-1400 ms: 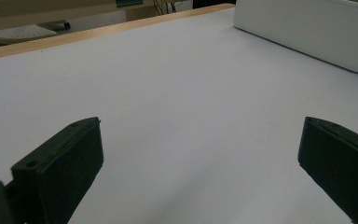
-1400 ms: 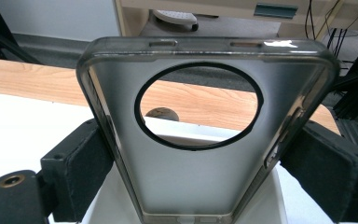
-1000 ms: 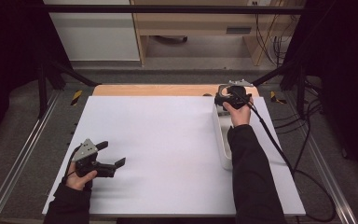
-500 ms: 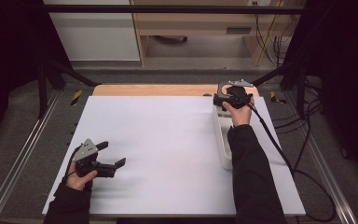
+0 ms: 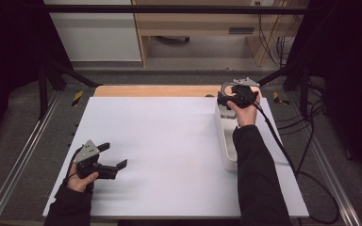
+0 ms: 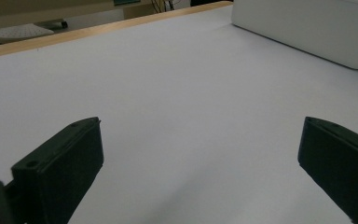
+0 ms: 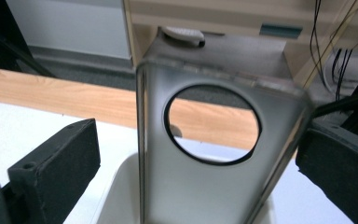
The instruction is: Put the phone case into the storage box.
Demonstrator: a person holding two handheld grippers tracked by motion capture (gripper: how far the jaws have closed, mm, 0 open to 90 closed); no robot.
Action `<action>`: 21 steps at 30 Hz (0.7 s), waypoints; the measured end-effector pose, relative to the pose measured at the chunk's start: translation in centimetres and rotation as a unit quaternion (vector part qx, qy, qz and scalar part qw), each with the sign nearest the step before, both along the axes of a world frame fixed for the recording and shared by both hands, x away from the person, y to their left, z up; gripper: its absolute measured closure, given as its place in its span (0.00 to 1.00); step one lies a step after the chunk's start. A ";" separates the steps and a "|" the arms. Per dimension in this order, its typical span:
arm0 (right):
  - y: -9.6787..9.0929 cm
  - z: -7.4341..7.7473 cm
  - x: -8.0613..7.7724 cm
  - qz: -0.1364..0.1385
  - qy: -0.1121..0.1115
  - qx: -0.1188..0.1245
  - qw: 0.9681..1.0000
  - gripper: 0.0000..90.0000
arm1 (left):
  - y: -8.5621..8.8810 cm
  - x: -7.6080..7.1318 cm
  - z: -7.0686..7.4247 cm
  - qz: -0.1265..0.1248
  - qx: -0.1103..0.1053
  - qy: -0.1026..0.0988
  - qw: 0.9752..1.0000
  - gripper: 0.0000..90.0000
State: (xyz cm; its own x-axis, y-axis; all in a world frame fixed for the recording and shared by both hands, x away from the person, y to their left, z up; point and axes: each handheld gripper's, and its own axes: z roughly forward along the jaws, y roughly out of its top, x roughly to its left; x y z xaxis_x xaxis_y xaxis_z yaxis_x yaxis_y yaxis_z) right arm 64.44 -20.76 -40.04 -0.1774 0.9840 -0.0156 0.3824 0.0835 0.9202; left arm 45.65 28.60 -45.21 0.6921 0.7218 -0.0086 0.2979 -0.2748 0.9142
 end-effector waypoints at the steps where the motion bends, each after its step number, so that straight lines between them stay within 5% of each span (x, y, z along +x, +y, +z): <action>1: 0.0 0.2 -0.1 0.002 -0.004 0.003 1.000 0.00 | 0.0 0.0 0.0 0.000 0.000 0.000 1.000 0.00; 13: 0.1 1.9 -1.7 0.041 -0.025 0.016 0.999 0.00 | 0.0 -0.1 0.1 0.000 -0.001 -0.001 1.000 0.00; 21: 0.2 2.8 -4.0 0.094 -0.027 0.038 0.994 0.01 | -0.1 -0.1 0.0 -0.002 0.000 -0.001 1.000 0.00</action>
State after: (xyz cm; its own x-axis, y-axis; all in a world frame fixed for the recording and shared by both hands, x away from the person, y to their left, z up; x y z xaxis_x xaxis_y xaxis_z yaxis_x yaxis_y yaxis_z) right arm 60.48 -20.54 -37.29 -0.3590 0.9323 0.0436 0.3164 0.0775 0.9455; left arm 45.58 28.54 -45.16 0.6952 0.7188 -0.0076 0.2955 -0.2761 0.9146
